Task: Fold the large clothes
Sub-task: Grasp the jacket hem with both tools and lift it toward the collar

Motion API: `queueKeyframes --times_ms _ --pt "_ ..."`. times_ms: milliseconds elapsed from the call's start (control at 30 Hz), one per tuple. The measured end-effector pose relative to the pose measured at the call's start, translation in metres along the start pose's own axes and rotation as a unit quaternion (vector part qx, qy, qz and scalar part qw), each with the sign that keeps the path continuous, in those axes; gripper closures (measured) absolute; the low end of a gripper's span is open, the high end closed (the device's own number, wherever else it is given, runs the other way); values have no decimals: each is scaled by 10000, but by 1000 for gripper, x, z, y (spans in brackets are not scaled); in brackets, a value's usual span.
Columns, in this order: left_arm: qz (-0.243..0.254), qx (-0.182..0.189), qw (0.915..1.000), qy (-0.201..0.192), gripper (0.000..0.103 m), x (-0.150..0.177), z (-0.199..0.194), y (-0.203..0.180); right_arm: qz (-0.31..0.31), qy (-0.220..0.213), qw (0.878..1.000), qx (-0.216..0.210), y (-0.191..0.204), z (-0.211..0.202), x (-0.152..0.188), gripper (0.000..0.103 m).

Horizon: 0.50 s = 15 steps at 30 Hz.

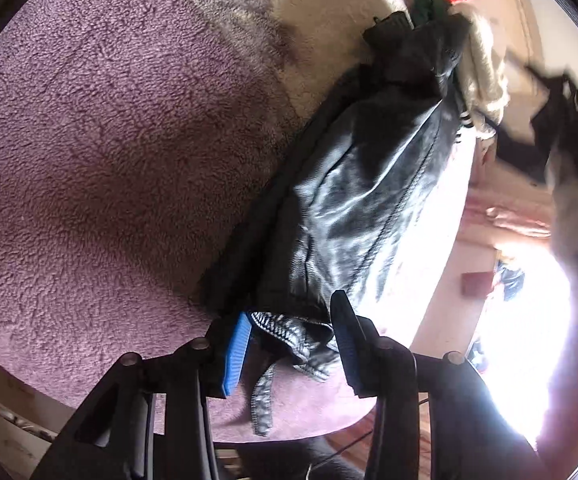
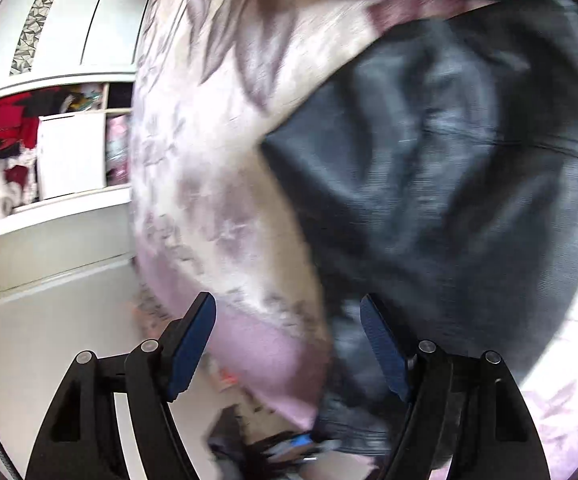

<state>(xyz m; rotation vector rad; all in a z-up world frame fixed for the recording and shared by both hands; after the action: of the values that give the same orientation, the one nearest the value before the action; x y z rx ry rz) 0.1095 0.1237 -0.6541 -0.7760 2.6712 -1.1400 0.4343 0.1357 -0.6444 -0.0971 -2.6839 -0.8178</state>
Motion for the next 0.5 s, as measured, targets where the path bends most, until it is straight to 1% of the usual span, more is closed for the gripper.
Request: queueKeyframes --times_ms 67,100,133,167,200,233,267,333,367,400,433,467,500 --pt "78 6 10000 18 63 -4 5 -6 112 -125 9998 120 -20 -5 8 26" --pt "137 -41 9999 14 63 -7 11 -10 192 -174 9995 198 -30 -8 15 26" --pt "188 -182 9997 -35 64 -10 14 -11 254 -237 9990 268 -42 -13 22 26" --pt "222 -436 9988 -97 66 -12 16 -12 302 -283 9986 328 -56 -21 29 26" --pt "290 -605 9976 -171 71 -14 16 -11 364 -319 9978 452 -72 -28 38 26" --pt "332 -748 9964 -228 88 -14 14 -10 421 -363 9969 561 -83 -32 42 26" --pt "314 -894 9952 -250 89 -12 13 -7 474 -453 9960 602 -94 -38 44 26" --pt "99 -733 9967 -348 90 -3 11 5 438 -534 9962 536 -99 -42 45 27" --pt "11 -677 9970 -368 90 2 11 9 363 -509 9970 446 -98 -40 42 30" --pt "-25 -675 9971 -351 90 4 12 11 236 -426 9981 367 -90 -32 37 35" --pt "-23 -688 9970 -347 90 5 12 12 73 -320 9988 362 -79 -22 33 50" --pt "-9 -713 9969 -332 90 5 11 12 -98 -201 9989 416 -67 -9 28 56" --pt "11 -757 9967 -298 90 5 12 11 -343 -27 9983 477 -51 11 22 56"
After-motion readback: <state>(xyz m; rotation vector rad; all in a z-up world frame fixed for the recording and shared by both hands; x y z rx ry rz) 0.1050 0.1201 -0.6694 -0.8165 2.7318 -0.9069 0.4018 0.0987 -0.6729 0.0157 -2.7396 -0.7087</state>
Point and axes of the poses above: each gripper's, at about its wrist camera, not at the fingertips, and z roughly the way its jaws point, y to its left, x to its underside, the point moved 5 cm from there along z, roughly the way its jaws point, and after that the axes turned 12 degrees about z, right-handed, at the moved point
